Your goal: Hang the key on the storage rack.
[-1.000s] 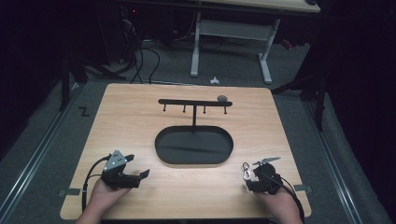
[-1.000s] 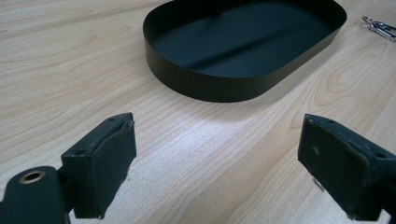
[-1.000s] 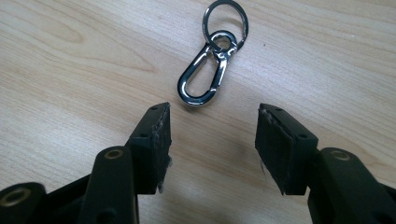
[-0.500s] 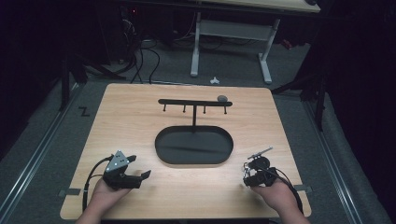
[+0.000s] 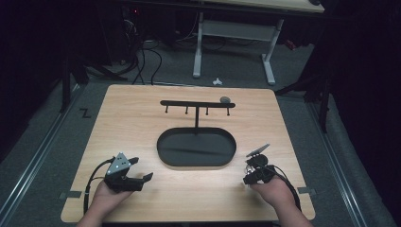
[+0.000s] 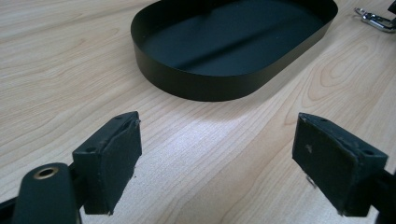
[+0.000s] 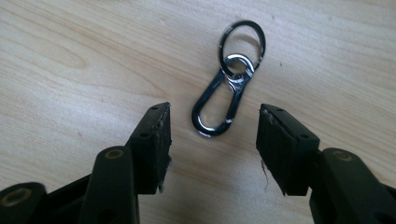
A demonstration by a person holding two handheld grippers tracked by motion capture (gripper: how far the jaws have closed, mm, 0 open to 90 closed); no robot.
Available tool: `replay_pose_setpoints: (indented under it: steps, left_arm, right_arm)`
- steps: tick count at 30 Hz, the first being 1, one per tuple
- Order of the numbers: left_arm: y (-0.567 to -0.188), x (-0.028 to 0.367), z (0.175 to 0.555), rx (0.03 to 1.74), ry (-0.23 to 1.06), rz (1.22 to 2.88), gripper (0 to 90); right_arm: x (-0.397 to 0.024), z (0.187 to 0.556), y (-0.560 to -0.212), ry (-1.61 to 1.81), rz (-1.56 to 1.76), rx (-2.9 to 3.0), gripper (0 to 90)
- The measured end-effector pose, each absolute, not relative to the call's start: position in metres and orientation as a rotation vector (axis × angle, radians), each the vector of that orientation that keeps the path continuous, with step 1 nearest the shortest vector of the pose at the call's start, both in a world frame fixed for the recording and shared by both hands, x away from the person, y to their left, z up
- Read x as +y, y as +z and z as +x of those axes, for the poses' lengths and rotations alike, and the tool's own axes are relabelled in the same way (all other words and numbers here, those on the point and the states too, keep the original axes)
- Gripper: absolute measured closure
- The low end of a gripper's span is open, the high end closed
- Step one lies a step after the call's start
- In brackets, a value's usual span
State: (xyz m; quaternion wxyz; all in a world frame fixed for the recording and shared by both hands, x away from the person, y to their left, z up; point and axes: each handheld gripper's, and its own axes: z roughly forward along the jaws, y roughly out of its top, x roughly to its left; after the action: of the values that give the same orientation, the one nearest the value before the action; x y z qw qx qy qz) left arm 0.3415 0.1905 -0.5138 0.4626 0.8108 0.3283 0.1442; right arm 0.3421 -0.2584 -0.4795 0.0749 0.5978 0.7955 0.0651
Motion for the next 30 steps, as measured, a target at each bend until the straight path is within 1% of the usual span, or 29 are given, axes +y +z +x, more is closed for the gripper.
replay_pose_setpoints:
  steps: [6,11,12,13,16,25,30]
  left_arm:
    - [-0.513,0.191,0.341,0.796,0.365,1.997,16.3]
    - [-0.514,0.189,0.341,0.786,0.358,2.010,16.3]
    - [-0.514,0.189,0.341,0.786,0.358,2.010,16.3]
    - [-0.515,0.188,0.341,0.782,0.356,2.015,16.3]
    - [-0.514,0.188,0.341,0.782,0.355,2.014,16.3]
    - [-0.515,0.188,0.341,0.780,0.353,2.021,16.4]
    - [-0.514,0.188,0.341,0.779,0.355,2.017,16.6]
  right_arm:
    - [-0.252,0.351,-0.481,0.144,1.777,2.384,48.4]
    - [-0.254,0.359,-0.483,0.135,1.816,2.366,52.5]
    - [-0.254,0.359,-0.483,0.135,1.816,2.366,52.5]
    - [-0.255,0.359,-0.483,0.130,1.819,2.370,54.8]
    - [-0.256,0.359,-0.485,0.126,1.825,2.388,57.9]
    - [-0.264,0.357,-0.481,0.157,1.852,2.385,59.6]
    - [-0.268,0.356,-0.480,0.166,1.867,2.381,64.3]
